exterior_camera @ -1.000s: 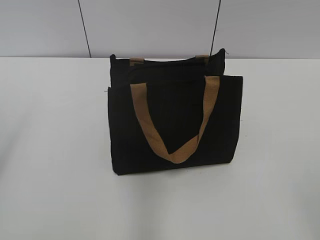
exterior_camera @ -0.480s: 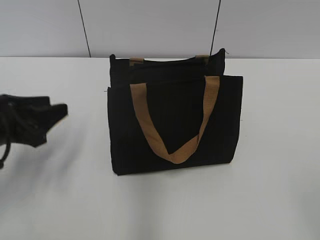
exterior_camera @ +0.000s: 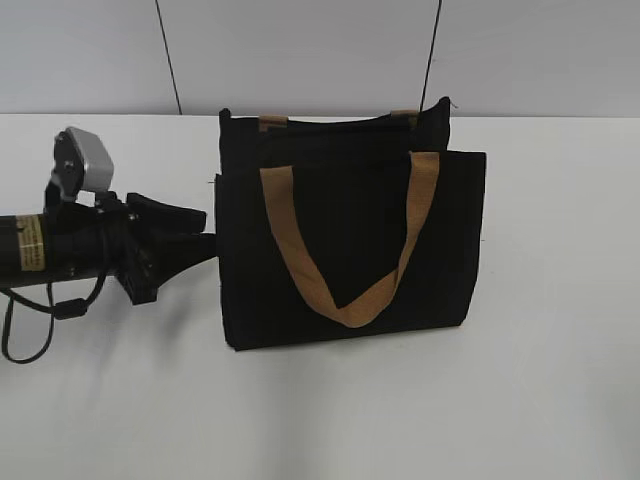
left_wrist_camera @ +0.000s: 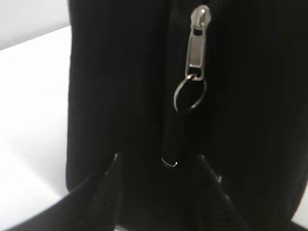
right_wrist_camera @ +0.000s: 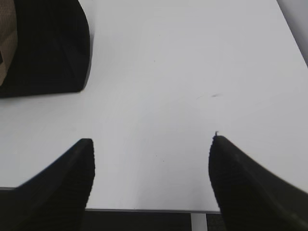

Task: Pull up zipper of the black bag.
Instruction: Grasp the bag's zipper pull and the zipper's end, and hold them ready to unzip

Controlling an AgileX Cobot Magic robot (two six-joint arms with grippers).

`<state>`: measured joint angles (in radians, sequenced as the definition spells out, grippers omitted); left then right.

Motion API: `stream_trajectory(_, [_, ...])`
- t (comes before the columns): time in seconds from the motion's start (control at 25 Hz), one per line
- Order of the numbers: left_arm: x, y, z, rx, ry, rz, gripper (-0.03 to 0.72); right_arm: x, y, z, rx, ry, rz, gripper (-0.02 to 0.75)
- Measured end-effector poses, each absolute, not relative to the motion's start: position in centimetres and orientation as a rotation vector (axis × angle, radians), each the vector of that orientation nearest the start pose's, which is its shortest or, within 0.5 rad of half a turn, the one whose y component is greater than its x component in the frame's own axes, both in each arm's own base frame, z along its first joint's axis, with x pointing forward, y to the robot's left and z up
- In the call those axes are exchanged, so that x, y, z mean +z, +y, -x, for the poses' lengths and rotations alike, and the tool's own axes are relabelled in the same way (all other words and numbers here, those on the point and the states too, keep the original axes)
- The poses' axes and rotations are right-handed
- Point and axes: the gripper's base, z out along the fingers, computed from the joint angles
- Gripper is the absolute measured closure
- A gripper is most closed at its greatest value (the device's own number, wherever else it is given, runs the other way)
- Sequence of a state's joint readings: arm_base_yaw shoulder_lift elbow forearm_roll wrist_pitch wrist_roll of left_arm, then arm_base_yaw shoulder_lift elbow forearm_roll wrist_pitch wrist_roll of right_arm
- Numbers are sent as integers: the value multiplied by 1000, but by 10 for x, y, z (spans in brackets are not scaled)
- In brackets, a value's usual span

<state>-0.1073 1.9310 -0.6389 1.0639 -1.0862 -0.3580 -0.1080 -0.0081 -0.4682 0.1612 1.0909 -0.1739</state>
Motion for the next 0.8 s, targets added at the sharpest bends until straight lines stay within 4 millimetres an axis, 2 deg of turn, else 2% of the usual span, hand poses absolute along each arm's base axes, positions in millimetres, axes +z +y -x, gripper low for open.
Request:
stream_trajectory(0.32, [102,-127,-307,-827,1641,-1037,329,267,13,3,24,2086,77,180])
stream_trajectory(0.48, [95,-138,-318,-836,1637,-1014,353,267,13,3,24,2086,77,180])
stream_trajectory(0.56, [94,-139,-321,-830,1643,-994,441,267,13,3,24,2086,77,181])
stream_trajectory(0.64, [94,-139,-322,-821,1650,-995,600,267,13,3,24,2086,77,181])
stream_trajectory(0.72, [96,-139,-322,-816,1657,-1012,659,267,13,3,24,2086,77,181])
stream_trajectory(0.8, [101,-138,-320,-811,1662,-1016,662,267,13,3,24,2086,77,181])
